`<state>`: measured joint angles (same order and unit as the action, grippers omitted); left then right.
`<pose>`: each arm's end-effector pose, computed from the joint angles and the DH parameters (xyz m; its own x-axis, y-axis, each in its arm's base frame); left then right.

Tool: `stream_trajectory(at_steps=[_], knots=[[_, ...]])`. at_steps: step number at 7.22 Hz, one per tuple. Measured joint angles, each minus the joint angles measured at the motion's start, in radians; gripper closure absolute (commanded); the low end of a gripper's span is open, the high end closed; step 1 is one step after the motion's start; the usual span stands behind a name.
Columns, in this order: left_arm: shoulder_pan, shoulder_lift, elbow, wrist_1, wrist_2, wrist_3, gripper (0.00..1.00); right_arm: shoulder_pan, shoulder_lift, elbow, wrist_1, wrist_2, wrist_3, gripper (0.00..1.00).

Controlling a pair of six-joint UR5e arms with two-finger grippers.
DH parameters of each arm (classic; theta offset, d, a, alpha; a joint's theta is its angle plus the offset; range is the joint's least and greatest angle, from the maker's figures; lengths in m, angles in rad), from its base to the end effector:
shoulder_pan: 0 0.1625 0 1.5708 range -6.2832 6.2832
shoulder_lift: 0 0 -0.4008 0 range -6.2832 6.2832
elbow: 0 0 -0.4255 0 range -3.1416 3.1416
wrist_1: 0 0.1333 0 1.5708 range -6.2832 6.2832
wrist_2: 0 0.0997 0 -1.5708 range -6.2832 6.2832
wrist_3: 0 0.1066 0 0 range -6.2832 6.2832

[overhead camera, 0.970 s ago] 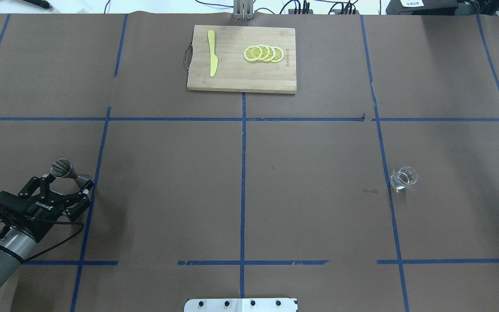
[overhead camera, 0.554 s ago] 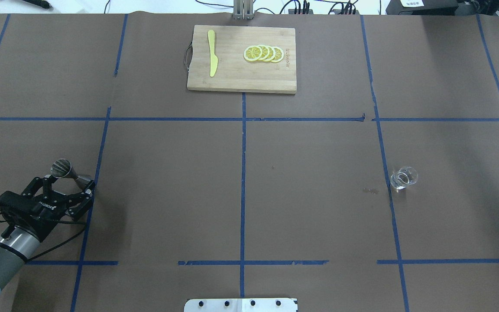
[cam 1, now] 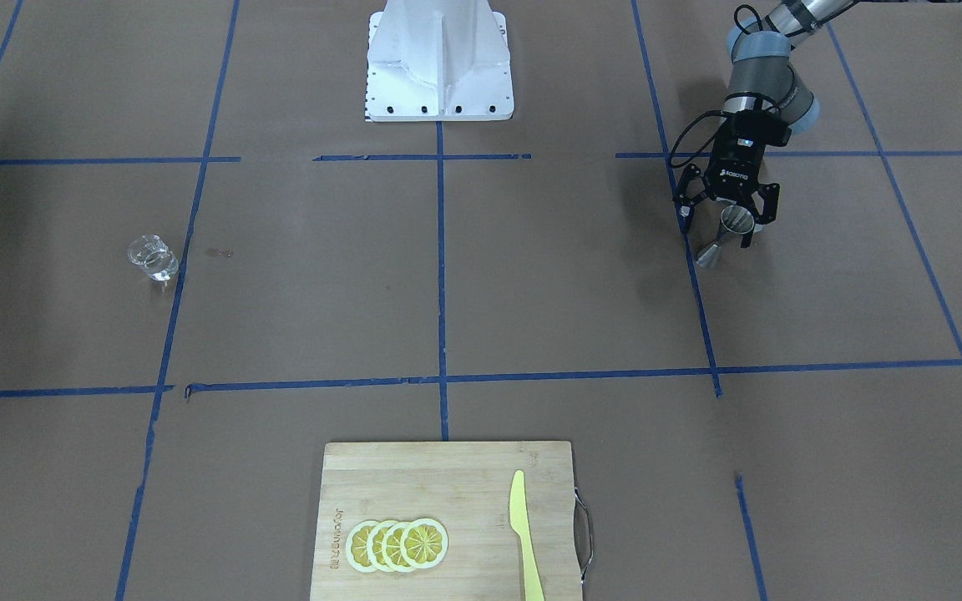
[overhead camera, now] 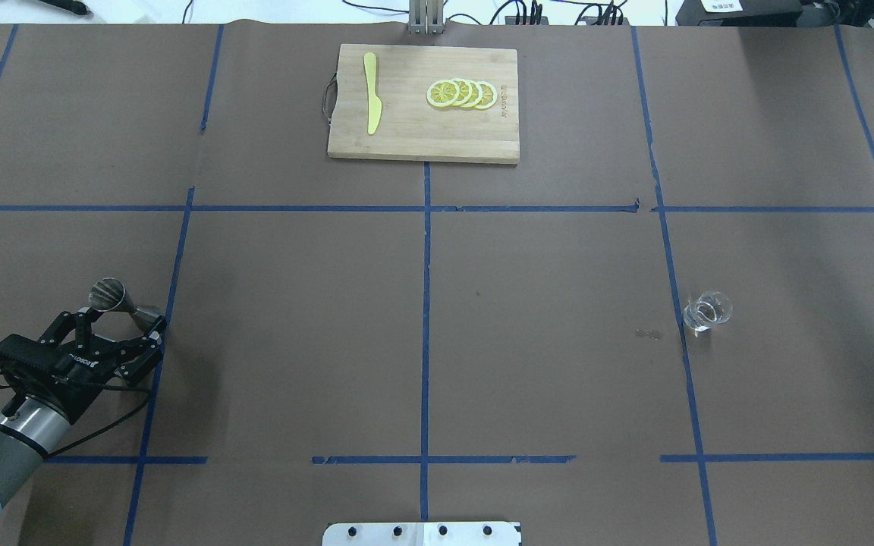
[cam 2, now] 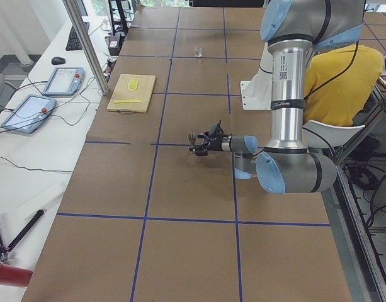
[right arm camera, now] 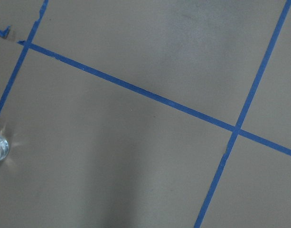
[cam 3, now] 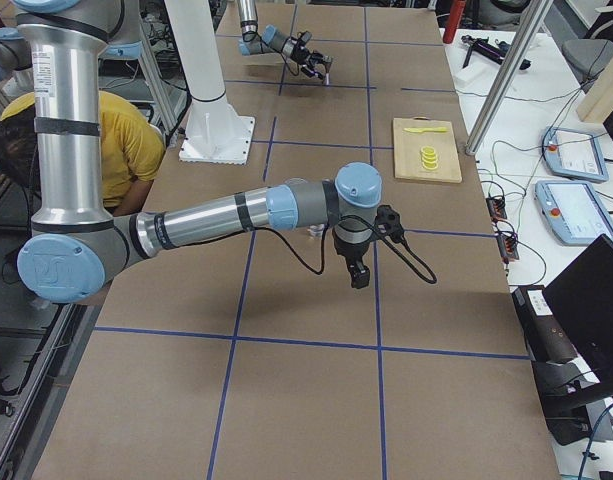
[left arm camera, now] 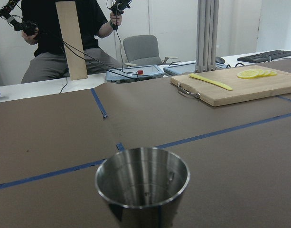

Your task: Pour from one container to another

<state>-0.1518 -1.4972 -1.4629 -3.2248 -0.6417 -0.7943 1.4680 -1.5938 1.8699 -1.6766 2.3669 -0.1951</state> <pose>0.4239 -0.2861 0.5461 0.6849 0.3196 -0.6548 0.5588 0.3465 0.7535 0.0044 -0.5142 0.5038 0.6508 -0.3787 0.6581 0.2317 0.9245 0.3028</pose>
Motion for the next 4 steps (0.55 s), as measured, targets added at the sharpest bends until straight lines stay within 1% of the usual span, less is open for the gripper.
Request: stream_trajectory(at_steps=[4], knots=[[-0.001, 0.001, 0.012, 0.003, -0.002, -0.113, 0.02, 0.0, 0.0, 0.0, 0.0, 0.0, -0.002, 0.0]])
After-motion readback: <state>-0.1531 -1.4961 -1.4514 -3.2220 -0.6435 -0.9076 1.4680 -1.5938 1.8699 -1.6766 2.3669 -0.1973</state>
